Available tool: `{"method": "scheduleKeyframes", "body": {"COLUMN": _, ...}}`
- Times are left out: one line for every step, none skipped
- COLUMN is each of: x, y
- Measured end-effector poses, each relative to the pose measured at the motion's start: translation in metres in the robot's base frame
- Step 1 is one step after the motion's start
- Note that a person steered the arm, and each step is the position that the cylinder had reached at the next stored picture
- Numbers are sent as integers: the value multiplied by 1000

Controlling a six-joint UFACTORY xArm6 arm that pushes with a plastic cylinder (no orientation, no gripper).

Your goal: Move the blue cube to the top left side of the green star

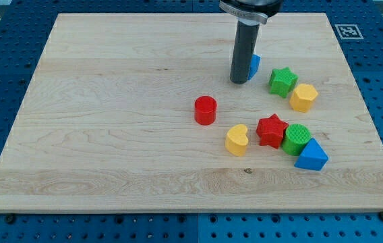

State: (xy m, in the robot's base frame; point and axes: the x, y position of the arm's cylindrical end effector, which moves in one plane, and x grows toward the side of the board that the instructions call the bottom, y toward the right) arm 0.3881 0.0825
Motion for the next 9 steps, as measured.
{"method": "scheduleKeyframes", "body": {"x": -10, "y": 3}}
{"method": "scheduleKeyframes", "body": {"x": -42, "y": 8}}
{"method": "scheduleKeyframes", "body": {"x": -57, "y": 19}}
{"method": "scheduleKeyframes", "body": {"x": -57, "y": 19}}
{"method": "scheduleKeyframes", "body": {"x": -47, "y": -24}}
{"method": "scheduleKeyframes", "body": {"x": -17, "y": -91}}
{"method": "scheduleKeyframes", "body": {"x": 24, "y": -144}}
{"method": "scheduleKeyframes", "body": {"x": 83, "y": -147}}
{"method": "scheduleKeyframes", "body": {"x": 130, "y": -130}}
